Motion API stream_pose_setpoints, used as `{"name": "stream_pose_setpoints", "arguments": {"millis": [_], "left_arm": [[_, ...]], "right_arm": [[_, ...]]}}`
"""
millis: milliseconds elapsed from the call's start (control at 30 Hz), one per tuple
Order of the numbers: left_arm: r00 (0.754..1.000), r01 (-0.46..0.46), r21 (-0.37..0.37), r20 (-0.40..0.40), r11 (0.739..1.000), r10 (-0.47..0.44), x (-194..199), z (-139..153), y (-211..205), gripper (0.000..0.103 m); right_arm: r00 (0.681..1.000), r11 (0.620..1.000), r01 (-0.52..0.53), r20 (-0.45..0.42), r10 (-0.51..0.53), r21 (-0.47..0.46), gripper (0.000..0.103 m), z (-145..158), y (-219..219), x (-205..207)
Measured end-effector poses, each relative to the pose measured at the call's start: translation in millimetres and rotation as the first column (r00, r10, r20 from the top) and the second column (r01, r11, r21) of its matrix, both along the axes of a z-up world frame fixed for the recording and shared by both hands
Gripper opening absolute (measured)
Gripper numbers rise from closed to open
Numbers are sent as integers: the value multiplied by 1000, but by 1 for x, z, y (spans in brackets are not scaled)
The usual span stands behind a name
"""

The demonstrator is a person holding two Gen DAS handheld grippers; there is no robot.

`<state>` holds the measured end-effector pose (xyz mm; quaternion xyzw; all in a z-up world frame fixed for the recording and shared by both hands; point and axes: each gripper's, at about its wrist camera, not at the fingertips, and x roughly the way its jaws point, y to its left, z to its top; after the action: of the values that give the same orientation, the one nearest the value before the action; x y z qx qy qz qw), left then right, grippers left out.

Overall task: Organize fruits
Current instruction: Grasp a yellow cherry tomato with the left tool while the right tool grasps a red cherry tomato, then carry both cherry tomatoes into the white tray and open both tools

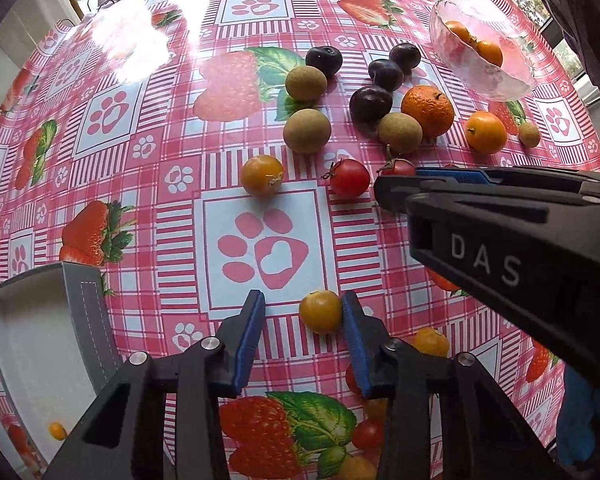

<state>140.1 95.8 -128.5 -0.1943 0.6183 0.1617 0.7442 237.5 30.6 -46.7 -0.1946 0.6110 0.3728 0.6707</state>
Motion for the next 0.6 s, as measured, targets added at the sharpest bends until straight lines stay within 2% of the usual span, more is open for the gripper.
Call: {"name": "stream_pose_setpoints", "arguments": {"millis": [33, 67, 367, 600], "left_arm": [[1000, 5, -13, 3, 1000, -5, 0, 1, 1, 24], [1000, 11, -17, 2, 1000, -11, 2, 0, 7, 23], [1000, 19, -48, 18, 999, -18, -16, 3, 6, 23], [998, 24, -34, 53, 999, -22, -43, 31, 2, 23]], "right_arm": [[1000, 1000, 12, -5, -12, 7, 22, 1, -1, 1], [1000, 1000, 26, -8, -26, 14, 22, 2, -4, 1], [994, 995, 99, -44, -98, 27, 22, 18, -51, -12], [986, 990, 141, -92, -139, 11, 22, 22, -88, -41]]}}
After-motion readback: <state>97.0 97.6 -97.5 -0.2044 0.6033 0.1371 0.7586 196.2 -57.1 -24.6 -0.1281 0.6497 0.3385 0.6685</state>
